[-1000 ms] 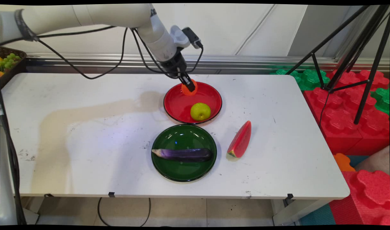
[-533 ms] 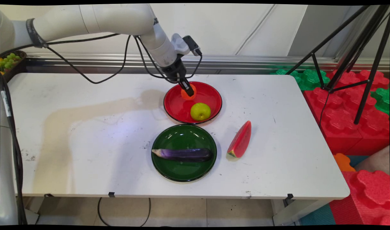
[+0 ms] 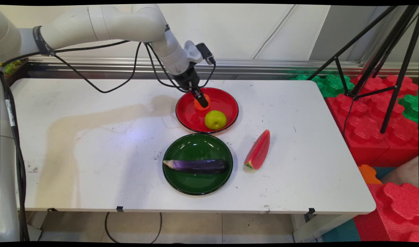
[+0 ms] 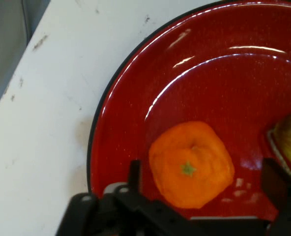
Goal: Place the picked object on the red plate
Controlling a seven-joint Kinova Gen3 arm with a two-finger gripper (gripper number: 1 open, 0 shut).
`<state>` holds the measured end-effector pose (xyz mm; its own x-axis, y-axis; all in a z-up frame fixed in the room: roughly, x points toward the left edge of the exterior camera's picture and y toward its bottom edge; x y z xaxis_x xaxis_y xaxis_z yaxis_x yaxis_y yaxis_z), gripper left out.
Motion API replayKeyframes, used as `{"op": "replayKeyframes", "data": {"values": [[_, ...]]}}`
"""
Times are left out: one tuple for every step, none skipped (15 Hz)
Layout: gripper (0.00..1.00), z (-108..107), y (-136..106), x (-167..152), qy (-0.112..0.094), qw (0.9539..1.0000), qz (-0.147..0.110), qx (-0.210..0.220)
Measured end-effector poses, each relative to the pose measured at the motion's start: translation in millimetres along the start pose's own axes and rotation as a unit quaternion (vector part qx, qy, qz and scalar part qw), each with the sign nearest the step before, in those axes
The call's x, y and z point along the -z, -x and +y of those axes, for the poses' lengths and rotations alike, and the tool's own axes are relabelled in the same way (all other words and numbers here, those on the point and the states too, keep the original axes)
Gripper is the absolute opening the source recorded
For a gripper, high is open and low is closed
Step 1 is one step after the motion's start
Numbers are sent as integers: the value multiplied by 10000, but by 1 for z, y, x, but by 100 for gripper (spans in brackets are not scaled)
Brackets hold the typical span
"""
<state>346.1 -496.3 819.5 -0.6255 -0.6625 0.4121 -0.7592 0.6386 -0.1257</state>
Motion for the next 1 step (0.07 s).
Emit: {"op": "replayKeyframes", "data": {"values": [[100, -1, 0, 1, -3, 10000, 15, -31]]}}
